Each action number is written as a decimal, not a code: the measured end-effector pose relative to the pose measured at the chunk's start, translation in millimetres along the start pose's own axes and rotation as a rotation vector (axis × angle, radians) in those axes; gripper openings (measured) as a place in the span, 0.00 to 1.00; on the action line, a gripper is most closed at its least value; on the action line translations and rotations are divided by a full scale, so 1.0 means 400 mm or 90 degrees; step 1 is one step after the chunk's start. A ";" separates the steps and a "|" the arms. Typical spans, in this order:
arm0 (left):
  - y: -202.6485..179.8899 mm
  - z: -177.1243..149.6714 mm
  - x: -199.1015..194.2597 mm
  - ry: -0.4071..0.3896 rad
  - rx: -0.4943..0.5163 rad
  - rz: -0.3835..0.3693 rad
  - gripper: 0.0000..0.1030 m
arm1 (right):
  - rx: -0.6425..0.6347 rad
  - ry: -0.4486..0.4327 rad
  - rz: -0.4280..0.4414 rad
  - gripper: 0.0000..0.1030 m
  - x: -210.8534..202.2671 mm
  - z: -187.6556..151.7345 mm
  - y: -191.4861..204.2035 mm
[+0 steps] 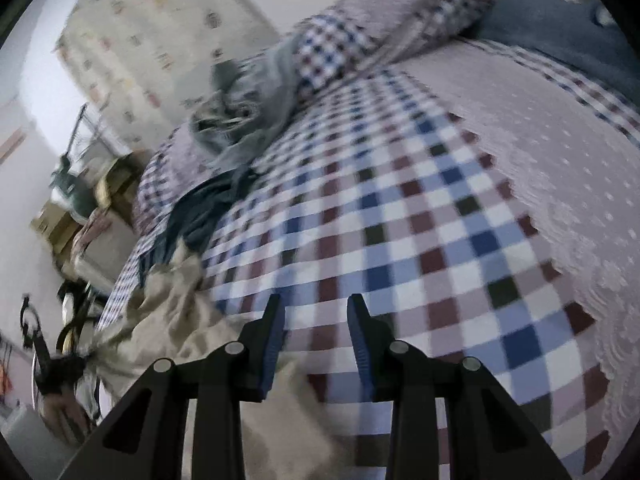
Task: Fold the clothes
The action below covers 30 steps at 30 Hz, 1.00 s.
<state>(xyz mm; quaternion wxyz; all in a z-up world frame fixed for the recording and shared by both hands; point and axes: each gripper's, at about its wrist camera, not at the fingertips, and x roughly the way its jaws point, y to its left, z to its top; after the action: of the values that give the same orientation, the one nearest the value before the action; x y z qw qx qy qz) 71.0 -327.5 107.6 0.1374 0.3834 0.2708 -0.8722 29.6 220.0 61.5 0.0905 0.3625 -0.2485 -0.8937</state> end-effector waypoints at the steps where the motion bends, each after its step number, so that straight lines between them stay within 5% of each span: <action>1: -0.044 0.011 -0.011 -0.002 0.020 -0.015 0.08 | -0.010 -0.001 0.007 0.35 0.001 -0.001 0.012; 9: -0.588 0.007 -0.080 0.029 0.237 -0.155 0.08 | 0.032 -0.015 0.058 0.35 -0.016 0.006 -0.003; 14: -0.940 -0.126 -0.110 0.084 0.360 -0.240 0.08 | 0.076 -0.054 0.056 0.35 -0.079 0.022 -0.063; 21: -1.334 -0.323 -0.112 0.154 0.445 -0.337 0.08 | 0.196 -0.123 0.015 0.35 -0.214 0.040 -0.236; 23: -1.417 -0.377 -0.076 0.203 0.447 -0.359 0.18 | 0.231 -0.144 -0.003 0.35 -0.262 0.040 -0.294; 26: -1.489 -0.457 -0.016 0.276 0.462 -0.355 0.55 | 0.265 -0.168 -0.027 0.35 -0.324 0.036 -0.363; 30: -1.479 -0.531 0.045 0.359 0.443 -0.341 0.64 | 0.265 -0.170 -0.027 0.35 -0.364 0.034 -0.400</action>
<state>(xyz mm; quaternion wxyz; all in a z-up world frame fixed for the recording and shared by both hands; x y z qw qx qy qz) -79.3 277.1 192.4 -0.3044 0.5439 0.0801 -0.7779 127.9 412.5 76.2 -0.0387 0.2573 -0.4296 -0.8647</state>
